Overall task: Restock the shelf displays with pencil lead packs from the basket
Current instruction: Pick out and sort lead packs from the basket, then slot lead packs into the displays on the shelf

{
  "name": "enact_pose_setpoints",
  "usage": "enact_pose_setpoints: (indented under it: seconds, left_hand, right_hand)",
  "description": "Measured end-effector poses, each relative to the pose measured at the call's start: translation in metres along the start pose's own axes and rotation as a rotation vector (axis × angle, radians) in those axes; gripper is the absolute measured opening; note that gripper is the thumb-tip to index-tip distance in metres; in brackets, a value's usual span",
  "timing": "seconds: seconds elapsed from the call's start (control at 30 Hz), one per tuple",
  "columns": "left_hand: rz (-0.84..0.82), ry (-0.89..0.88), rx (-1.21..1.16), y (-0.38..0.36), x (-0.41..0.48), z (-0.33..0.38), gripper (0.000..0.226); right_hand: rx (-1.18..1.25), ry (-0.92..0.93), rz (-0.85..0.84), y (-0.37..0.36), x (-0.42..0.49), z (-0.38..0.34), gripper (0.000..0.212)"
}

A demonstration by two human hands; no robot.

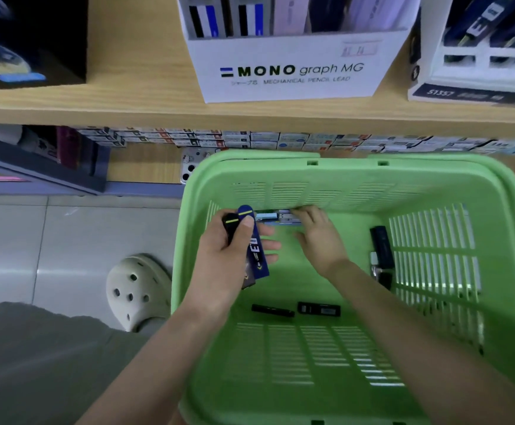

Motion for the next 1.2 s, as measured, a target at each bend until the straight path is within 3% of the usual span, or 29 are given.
enact_pose_setpoints:
  seconds: [0.2, 0.33, 0.5, 0.6, 1.1, 1.2]
  left_hand:
    - [-0.010, 0.044, 0.000, -0.003, 0.004, -0.011, 0.015]
    - [-0.016, 0.049, 0.007, -0.004, 0.003, -0.013, 0.016]
    - [-0.016, 0.045, 0.012, -0.004, 0.004, -0.014, 0.016]
    - [-0.019, 0.040, 0.025, -0.003, 0.004, -0.014, 0.014]
    - [0.038, 0.081, 0.057, 0.002, 0.002, -0.019, 0.016]
    - [0.036, 0.081, 0.051, 0.001, -0.001, -0.021, 0.015]
  right_hand:
    - [-0.081, -0.100, 0.032, -0.006, -0.001, 0.004, 0.050]
    - [-0.232, -0.158, -0.015, -0.006, -0.001, 0.013, 0.039]
    - [-0.101, -0.105, -0.084, -0.021, -0.007, 0.015, 0.062]
    - [-0.143, -0.103, -0.075, -0.018, -0.003, 0.015, 0.068]
    - [-0.213, -0.180, -0.286, -0.048, -0.017, 0.012, 0.036]
    - [-0.272, -0.097, -0.244, -0.039, -0.018, 0.005, 0.034]
Point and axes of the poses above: each hand's wrist, its own x-axis towards the middle knuckle, its own y-axis out of the back of the hand, z = x × y, the point moved 8 cm from there along x, towards the middle knuckle, and after that the axes turned 13 degrees about y, right-handed, at the moved point
